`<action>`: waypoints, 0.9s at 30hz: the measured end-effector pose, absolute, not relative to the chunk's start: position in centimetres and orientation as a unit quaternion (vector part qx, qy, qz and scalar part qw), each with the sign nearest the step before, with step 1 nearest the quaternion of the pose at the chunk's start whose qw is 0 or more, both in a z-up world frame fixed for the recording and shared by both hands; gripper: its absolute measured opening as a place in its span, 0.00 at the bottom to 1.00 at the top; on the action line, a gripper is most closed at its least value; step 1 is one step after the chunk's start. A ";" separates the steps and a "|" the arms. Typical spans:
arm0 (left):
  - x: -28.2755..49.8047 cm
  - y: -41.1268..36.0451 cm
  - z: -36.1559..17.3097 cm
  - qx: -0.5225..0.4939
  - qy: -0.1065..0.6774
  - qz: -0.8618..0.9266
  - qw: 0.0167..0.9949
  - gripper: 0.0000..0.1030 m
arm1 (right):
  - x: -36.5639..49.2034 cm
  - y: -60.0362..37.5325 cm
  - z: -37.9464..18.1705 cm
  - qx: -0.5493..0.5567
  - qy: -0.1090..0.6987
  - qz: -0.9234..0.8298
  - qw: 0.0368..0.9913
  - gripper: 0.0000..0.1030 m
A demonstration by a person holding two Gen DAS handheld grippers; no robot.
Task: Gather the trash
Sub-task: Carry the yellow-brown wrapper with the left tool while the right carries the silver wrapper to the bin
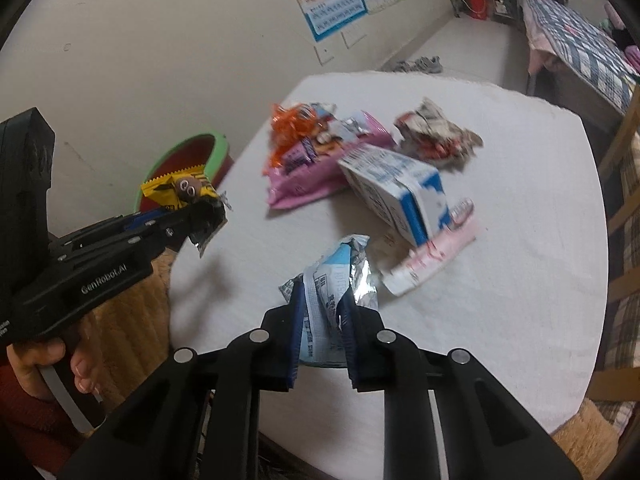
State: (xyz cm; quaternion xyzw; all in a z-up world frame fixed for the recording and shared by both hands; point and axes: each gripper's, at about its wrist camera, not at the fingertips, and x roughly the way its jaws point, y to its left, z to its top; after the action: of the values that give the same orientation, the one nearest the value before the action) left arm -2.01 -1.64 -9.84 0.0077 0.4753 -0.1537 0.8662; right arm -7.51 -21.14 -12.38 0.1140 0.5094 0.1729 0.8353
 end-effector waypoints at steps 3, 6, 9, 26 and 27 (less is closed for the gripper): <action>-1.8 -0.7 -8.8 0.007 0.464 -0.138 0.875 0.23 | -7.5 -20.8 -11.5 0.109 0.502 0.178 0.839 0.17; -1.4 0.3 -8.1 0.002 0.457 -0.123 0.881 0.23 | -7.2 -20.0 -10.5 0.100 0.494 0.179 0.845 0.17; -1.1 1.5 -7.6 -0.008 0.451 -0.113 0.885 0.23 | -6.8 -19.2 -9.3 0.082 0.485 0.174 0.853 0.17; -0.7 6.2 -6.1 -0.013 0.422 -0.057 0.905 0.23 | -4.7 -13.2 -4.1 0.030 0.424 0.199 0.883 0.17; -0.8 6.5 -6.0 -0.013 0.421 -0.054 0.905 0.23 | -4.5 -12.9 -3.8 0.028 0.421 0.201 0.884 0.17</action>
State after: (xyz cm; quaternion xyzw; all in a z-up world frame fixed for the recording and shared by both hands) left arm -0.75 6.52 -6.00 -0.0132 0.4211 -0.0543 0.9053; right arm -4.52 -12.94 -3.82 0.0283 0.4207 0.2010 0.8842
